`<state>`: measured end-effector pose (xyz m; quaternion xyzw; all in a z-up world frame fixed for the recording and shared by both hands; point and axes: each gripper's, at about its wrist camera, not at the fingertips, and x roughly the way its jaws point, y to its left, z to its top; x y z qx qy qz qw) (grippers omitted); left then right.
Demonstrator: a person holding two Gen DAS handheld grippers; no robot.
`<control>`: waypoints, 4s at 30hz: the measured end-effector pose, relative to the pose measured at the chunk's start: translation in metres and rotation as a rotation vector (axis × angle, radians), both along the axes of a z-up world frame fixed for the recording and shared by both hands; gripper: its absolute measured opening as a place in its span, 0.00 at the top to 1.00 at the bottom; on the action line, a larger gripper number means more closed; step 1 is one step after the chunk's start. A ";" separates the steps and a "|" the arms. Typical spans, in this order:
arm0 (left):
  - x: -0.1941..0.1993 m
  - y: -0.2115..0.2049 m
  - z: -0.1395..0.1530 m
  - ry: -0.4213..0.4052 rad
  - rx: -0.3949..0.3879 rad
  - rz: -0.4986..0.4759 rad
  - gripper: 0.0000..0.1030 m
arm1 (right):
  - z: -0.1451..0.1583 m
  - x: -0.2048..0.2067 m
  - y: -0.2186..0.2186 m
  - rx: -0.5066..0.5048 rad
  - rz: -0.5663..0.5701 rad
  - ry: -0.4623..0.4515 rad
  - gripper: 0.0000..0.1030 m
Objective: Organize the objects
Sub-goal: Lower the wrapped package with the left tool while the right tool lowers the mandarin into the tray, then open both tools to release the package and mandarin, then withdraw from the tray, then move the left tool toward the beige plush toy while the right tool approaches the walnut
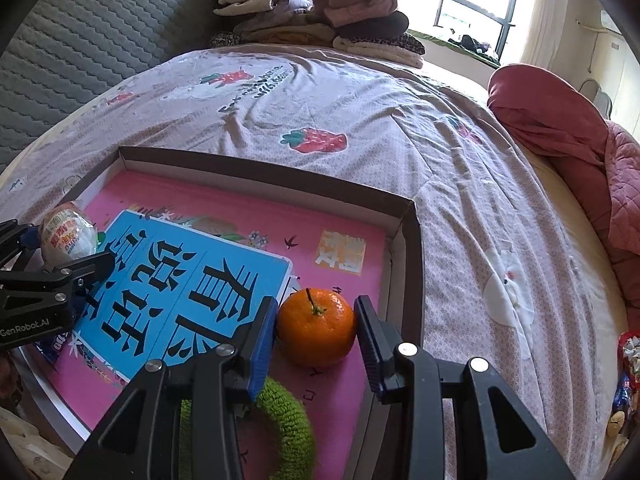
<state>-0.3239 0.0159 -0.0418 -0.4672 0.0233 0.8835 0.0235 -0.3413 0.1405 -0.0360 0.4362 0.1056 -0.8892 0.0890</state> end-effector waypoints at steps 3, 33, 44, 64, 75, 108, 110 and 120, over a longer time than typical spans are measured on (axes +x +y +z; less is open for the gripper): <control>0.001 -0.001 -0.001 0.000 -0.003 -0.002 0.26 | -0.001 -0.001 0.001 0.000 -0.005 -0.006 0.62; 0.028 -0.003 0.013 -0.009 -0.011 0.037 0.24 | 0.024 0.012 0.009 -0.079 -0.026 0.017 0.49; 0.057 -0.008 0.047 0.071 -0.001 0.077 0.24 | 0.054 0.032 0.008 -0.110 -0.023 0.076 0.48; 0.143 0.018 0.100 0.188 0.016 -0.005 0.24 | 0.131 0.123 0.009 -0.154 0.006 0.261 0.48; 0.179 0.018 0.126 0.241 0.042 -0.020 0.24 | 0.164 0.180 0.006 -0.141 0.024 0.391 0.46; 0.218 0.017 0.114 0.245 0.070 -0.002 0.24 | 0.120 0.247 0.000 -0.158 0.094 0.372 0.46; 0.218 0.018 0.112 0.240 0.067 -0.004 0.24 | 0.117 0.250 -0.001 -0.159 0.102 0.363 0.46; 0.218 0.018 0.100 0.216 0.046 -0.005 0.24 | 0.097 0.266 -0.008 -0.150 0.142 0.320 0.46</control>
